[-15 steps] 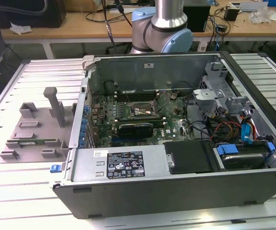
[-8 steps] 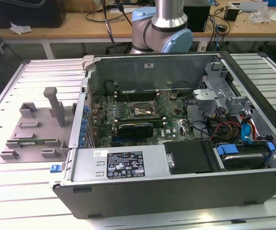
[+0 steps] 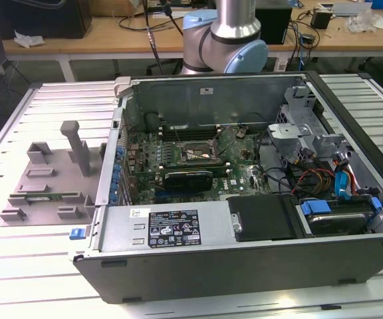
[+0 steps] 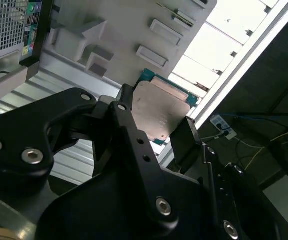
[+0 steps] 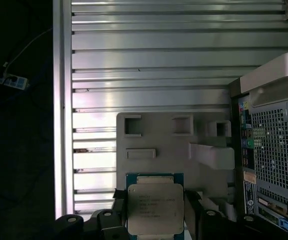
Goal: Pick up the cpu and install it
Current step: 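Pick up the cpu and move it towards the insertion slot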
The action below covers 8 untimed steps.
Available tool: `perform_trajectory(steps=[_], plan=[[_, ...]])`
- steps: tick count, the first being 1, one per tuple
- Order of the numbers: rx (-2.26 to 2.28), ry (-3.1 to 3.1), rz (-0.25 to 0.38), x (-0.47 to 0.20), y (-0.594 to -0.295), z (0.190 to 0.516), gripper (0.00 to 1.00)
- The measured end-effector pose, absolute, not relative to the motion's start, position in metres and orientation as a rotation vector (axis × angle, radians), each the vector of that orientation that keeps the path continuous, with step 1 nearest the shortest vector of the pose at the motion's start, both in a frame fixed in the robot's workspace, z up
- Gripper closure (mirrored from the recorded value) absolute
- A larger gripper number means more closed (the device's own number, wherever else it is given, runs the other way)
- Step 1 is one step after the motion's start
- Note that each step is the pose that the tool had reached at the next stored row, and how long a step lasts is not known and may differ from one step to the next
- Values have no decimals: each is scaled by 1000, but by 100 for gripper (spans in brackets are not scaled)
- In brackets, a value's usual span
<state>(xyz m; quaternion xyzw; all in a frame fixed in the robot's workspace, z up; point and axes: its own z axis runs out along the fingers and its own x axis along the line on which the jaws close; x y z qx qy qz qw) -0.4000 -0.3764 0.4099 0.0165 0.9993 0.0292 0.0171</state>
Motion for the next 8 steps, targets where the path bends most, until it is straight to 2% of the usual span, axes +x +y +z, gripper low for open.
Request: perform_trajectory(steps=[8], plan=[[51,3106,91,-382,-376,410,46]])
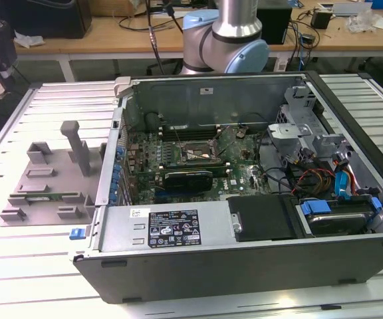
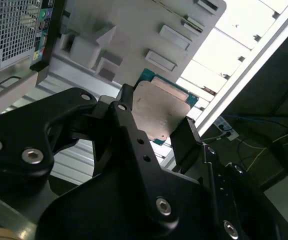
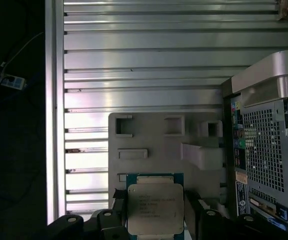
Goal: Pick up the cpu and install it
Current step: 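Pick up the cpu and move it towards the insertion slot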
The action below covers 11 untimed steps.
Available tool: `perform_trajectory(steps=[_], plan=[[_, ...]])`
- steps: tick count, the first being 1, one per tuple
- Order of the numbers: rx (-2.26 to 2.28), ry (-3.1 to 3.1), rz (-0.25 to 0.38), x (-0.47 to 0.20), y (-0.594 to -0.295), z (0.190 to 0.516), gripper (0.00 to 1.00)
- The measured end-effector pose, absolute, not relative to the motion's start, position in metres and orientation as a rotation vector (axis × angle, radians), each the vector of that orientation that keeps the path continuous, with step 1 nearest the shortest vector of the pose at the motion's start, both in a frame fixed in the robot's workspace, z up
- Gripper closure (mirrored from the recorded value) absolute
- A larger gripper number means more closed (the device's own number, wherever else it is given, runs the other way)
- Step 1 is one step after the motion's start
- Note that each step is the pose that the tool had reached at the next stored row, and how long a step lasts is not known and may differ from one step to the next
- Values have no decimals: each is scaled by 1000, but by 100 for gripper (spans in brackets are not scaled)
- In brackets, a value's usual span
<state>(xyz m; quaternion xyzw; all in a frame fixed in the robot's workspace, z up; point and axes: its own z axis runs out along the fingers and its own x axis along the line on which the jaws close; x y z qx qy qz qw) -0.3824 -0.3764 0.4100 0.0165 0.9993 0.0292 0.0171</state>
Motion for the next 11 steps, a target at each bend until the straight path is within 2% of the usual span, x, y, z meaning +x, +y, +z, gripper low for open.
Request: perform_trajectory(steps=[11], plan=[[51,3106,91,-350,-376,410,46]])
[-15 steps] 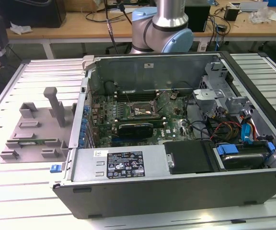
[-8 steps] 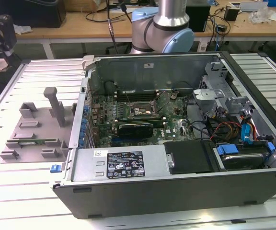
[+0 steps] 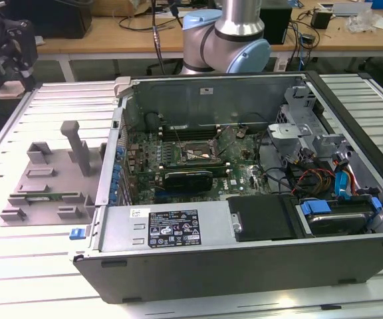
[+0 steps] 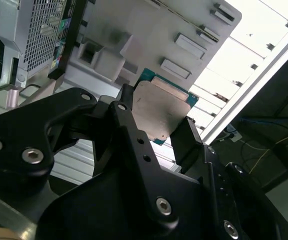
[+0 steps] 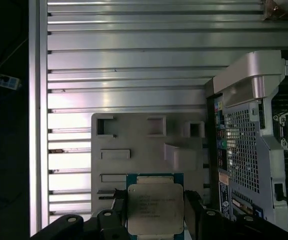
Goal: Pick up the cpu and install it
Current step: 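Pick up the cpu and move it towards the insertion slot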
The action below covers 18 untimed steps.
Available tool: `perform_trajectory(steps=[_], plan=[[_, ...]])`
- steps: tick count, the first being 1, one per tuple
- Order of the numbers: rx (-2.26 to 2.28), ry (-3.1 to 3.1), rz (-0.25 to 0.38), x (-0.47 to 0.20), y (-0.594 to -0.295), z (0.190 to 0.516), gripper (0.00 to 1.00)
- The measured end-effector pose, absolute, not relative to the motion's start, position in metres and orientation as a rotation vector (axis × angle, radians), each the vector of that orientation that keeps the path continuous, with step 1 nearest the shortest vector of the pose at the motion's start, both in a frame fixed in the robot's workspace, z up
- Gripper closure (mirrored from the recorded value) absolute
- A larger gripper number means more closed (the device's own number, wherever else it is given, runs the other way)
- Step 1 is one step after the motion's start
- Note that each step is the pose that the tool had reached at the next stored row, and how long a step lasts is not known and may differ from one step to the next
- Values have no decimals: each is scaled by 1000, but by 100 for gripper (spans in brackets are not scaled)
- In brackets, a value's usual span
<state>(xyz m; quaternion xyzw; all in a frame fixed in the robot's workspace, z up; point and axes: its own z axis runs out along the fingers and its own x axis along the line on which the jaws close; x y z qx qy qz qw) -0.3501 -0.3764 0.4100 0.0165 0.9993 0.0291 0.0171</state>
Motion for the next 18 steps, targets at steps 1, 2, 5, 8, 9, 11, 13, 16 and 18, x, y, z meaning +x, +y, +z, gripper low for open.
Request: perform_trajectory(steps=[1,2,5,8,9,11,13,16,18], plan=[[51,3106,91,-348,-376,410,46],[51,3106,91,-345,-376,410,46],[51,3106,91,-338,-376,410,46],[51,3106,91,-330,-376,410,46],[51,3106,91,-325,-376,410,46],[51,3106,90,-316,-376,410,46],[51,3106,91,-312,-376,410,46],[51,3106,91,-301,-376,410,46],[51,3106,91,-290,-376,410,46]])
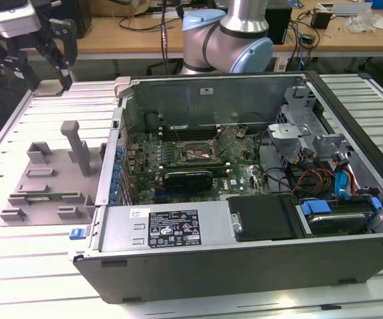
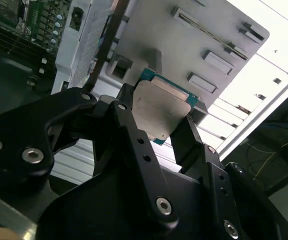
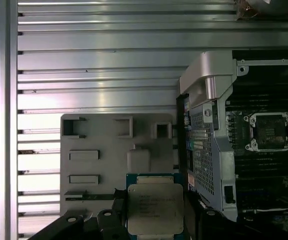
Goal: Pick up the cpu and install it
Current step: 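Pick up the cpu and move it towards the insertion slot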
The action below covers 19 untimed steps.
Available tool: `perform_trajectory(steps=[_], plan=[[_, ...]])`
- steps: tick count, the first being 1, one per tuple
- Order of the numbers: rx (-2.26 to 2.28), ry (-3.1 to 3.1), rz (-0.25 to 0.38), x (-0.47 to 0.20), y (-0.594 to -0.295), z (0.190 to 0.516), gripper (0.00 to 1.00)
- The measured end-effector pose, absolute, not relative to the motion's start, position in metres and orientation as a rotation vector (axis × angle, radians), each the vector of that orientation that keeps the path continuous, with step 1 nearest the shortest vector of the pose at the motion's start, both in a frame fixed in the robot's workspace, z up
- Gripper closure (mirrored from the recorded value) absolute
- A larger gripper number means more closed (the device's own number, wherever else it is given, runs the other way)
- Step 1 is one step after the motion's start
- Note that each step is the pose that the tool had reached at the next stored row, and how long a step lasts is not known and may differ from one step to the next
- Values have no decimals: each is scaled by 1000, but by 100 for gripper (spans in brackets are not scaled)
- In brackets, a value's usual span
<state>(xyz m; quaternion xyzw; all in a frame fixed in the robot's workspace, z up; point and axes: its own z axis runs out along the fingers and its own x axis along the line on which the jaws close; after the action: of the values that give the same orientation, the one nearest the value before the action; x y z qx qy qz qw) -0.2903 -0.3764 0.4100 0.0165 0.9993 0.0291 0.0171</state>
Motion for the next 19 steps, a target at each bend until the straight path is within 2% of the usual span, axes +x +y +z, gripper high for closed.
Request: perform_trajectory(steps=[19], plan=[[51,3106,91,-229,-376,410,46]])
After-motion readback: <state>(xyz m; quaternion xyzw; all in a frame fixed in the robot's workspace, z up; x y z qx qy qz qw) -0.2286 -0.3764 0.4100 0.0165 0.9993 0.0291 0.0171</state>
